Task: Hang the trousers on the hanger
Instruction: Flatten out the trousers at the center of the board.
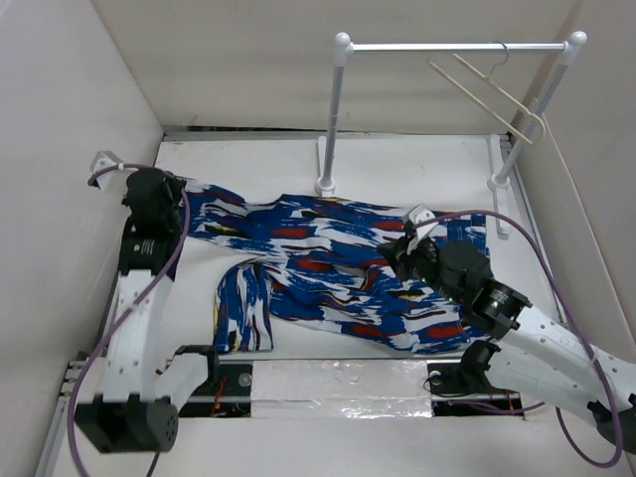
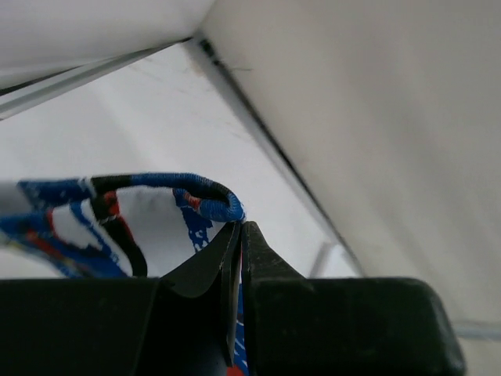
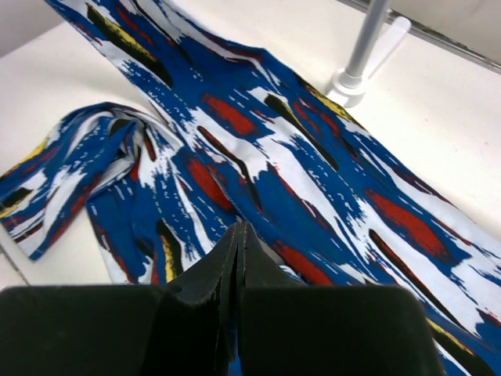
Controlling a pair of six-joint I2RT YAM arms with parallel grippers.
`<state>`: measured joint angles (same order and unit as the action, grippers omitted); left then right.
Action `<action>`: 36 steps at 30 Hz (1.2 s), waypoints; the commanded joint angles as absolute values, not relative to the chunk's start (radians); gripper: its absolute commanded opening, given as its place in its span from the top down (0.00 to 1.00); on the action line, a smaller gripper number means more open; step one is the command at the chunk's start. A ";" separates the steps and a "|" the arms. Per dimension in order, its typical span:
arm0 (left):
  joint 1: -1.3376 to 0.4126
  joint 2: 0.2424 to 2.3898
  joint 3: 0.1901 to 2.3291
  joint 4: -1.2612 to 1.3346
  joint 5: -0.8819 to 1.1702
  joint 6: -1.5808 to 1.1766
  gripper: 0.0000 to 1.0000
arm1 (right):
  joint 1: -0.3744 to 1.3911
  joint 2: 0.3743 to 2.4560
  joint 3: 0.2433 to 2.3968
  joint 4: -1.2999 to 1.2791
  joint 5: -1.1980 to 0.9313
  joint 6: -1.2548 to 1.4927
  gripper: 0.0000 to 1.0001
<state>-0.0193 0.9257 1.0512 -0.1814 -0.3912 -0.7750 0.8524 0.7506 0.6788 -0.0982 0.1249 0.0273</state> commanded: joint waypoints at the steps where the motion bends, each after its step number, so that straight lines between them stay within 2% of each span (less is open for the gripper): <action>1: 0.052 1.038 1.055 -0.141 -0.403 -0.755 1.00 | 0.859 0.773 0.733 -0.087 0.208 0.011 1.00; 6: 0.144 1.262 1.089 -0.084 -0.437 -0.744 1.00 | 0.850 0.779 0.726 -0.086 0.262 0.011 1.00; 10: 0.205 1.468 1.234 -0.142 -0.454 -0.742 1.00 | 0.796 0.759 0.715 -0.101 0.249 0.009 1.00; 11: 0.218 1.544 1.262 -0.155 -0.443 -0.708 0.90 | 0.787 0.747 0.707 -0.103 0.235 0.011 1.00; 12: 0.218 1.584 1.297 -0.175 -0.405 -0.695 0.69 | 0.787 0.739 0.701 -0.104 0.226 0.011 1.00; 14: 0.218 1.638 1.400 -0.237 -0.394 -0.675 0.48 | 0.773 0.729 0.686 -0.089 0.192 0.011 1.00; 15: 0.194 1.649 1.413 -0.238 -0.378 -0.655 0.41 | 0.773 0.735 0.675 -0.083 0.177 0.012 1.00; 19: 0.108 1.539 1.281 -0.112 -0.344 -0.624 0.41 | 0.804 0.836 0.667 -0.011 0.049 0.011 0.98; 22: 0.008 1.447 1.185 -0.046 -0.315 -0.635 0.49 | 0.915 0.943 0.681 0.057 0.060 0.014 1.00; 23: -0.021 1.425 1.161 -0.034 -0.313 -0.635 0.55 | 0.940 0.962 0.689 0.055 0.095 0.015 1.00; 24: -0.053 1.384 1.138 -0.032 -0.311 -0.637 0.73 | 0.977 0.974 0.692 0.054 0.115 0.020 1.00; 25: -0.122 1.362 1.085 -0.031 -0.310 -0.638 0.81 | 0.977 0.982 0.695 0.049 0.130 0.021 1.00; 26: -0.155 1.312 1.054 -0.028 -0.290 -0.644 1.00 | 0.986 0.977 0.695 0.045 0.147 0.023 1.00; 29: -0.312 1.220 0.898 -0.006 -0.267 -0.673 1.00 | 0.986 0.933 0.671 0.051 0.187 0.018 1.00; 32: -0.426 1.123 0.757 -0.032 -0.349 -0.679 1.00 | 0.986 0.910 0.650 0.052 0.192 0.014 1.00; 35: -0.426 1.088 0.657 -0.102 -0.397 -0.712 0.76 | 0.986 0.920 0.626 0.054 0.180 0.029 1.00; 36: -0.426 1.060 0.629 -0.109 -0.397 -0.728 0.61 | 0.986 0.928 0.614 0.058 0.172 0.032 1.00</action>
